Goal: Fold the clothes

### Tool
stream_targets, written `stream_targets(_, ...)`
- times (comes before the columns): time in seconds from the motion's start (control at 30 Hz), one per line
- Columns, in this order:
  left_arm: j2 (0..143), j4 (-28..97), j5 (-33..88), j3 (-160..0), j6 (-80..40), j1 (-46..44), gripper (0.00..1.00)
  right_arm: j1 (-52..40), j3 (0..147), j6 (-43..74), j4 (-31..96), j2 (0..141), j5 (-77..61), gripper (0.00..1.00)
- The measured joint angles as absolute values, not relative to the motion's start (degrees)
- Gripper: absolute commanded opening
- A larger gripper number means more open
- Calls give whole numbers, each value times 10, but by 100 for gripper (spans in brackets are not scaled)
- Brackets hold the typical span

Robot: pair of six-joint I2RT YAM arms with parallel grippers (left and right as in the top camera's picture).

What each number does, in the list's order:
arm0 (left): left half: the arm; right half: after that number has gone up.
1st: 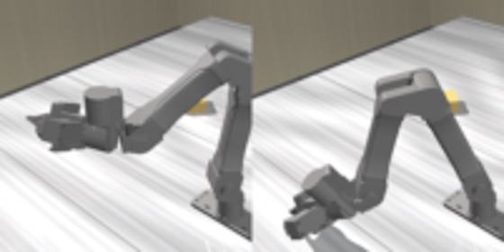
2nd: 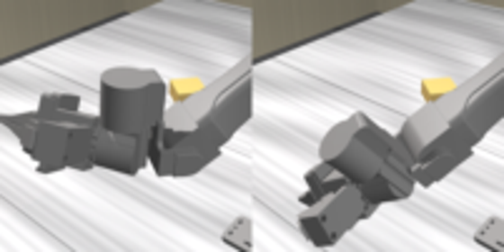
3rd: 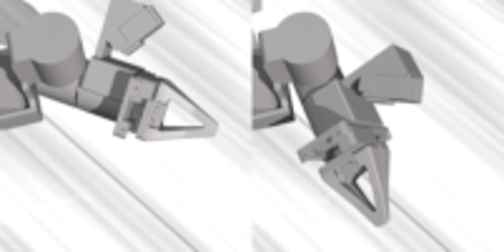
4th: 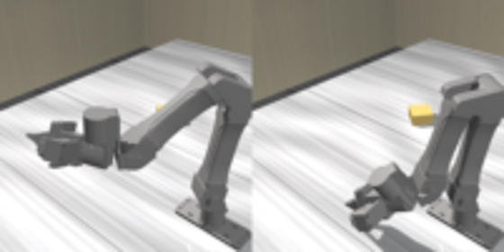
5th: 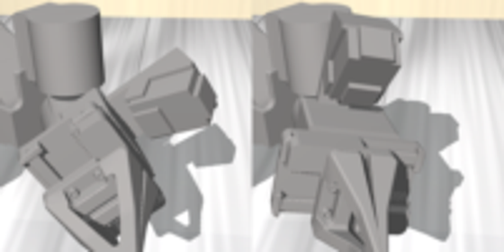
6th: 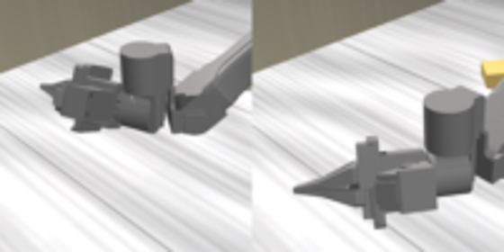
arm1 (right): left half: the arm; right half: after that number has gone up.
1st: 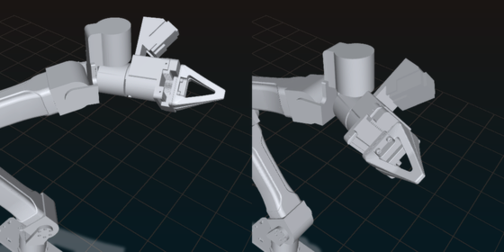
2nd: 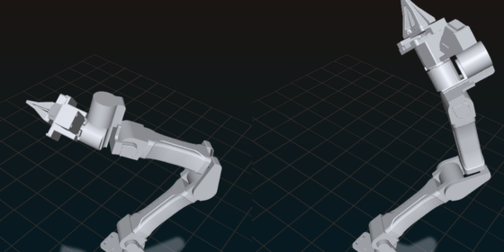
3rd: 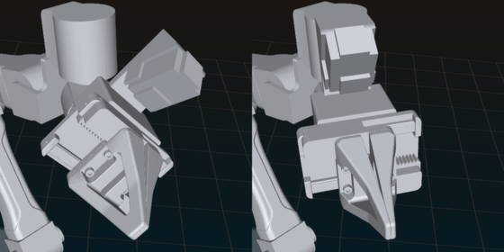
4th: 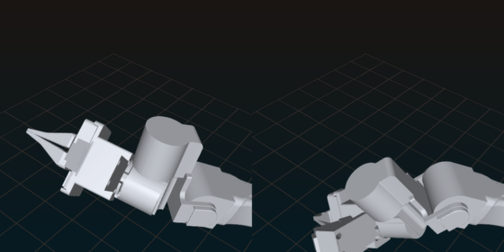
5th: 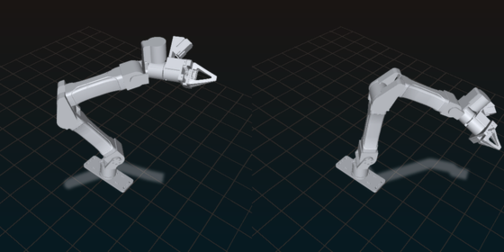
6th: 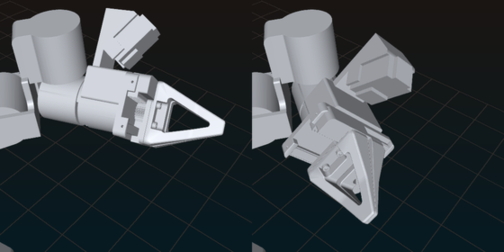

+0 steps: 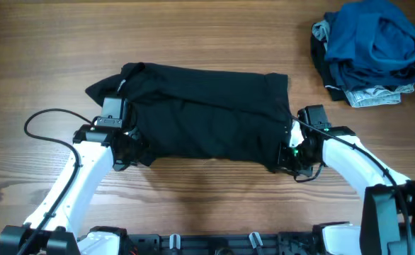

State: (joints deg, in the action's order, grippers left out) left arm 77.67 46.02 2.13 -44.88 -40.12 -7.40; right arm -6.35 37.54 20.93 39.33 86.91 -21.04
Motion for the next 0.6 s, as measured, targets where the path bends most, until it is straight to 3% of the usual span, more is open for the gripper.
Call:
stream_targets(0.17,770,477,11,-460,-368,-74,4,-63,380,231,451,854,-211,4)
stream_targets(0.33,688,528,-17,-504,-346,-74,4,-31,406,234,554,714,-217,4)
stream_targets(0.6,668,581,-39,-505,-343,-74,4,22,406,221,599,701,-236,4)
